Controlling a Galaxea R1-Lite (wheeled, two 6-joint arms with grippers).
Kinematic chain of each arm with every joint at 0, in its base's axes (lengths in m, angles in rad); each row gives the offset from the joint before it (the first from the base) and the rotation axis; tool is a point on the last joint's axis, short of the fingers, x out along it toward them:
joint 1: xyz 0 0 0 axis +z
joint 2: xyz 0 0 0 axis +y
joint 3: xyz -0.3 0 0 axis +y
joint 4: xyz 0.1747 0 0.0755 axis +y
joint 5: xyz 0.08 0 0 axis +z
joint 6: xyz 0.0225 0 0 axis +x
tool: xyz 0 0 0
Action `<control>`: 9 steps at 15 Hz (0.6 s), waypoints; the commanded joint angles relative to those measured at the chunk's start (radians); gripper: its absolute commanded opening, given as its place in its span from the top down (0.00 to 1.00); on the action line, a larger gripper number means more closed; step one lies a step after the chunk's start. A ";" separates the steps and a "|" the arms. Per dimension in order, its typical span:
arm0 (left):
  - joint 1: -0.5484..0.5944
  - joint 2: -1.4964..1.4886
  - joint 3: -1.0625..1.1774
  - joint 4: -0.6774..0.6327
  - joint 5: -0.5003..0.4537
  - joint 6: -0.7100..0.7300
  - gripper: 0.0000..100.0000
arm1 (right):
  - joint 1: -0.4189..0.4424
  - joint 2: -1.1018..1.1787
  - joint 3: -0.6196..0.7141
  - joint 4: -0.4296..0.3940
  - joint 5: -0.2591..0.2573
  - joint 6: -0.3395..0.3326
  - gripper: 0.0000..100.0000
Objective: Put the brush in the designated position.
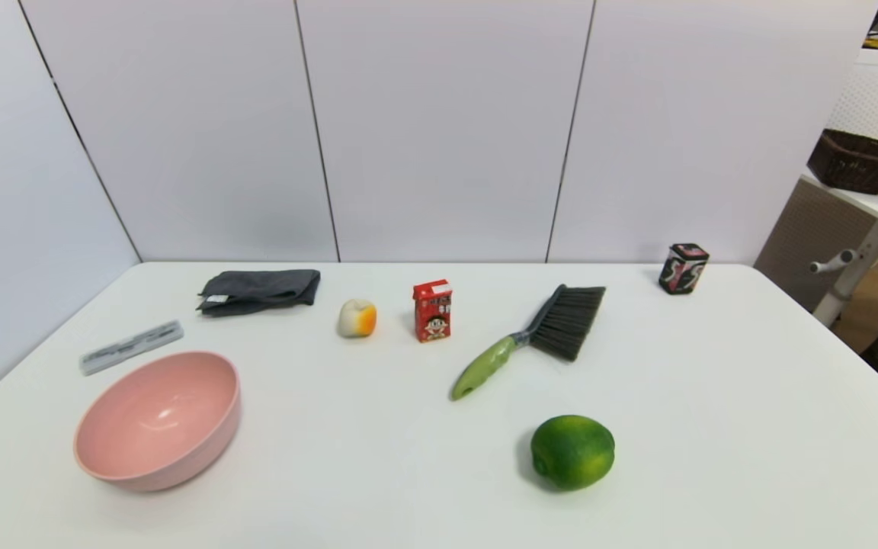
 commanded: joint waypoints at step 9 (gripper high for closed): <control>-0.010 0.400 -0.258 -0.057 0.000 -0.034 0.00 | -0.001 0.001 0.002 0.000 0.000 0.000 0.00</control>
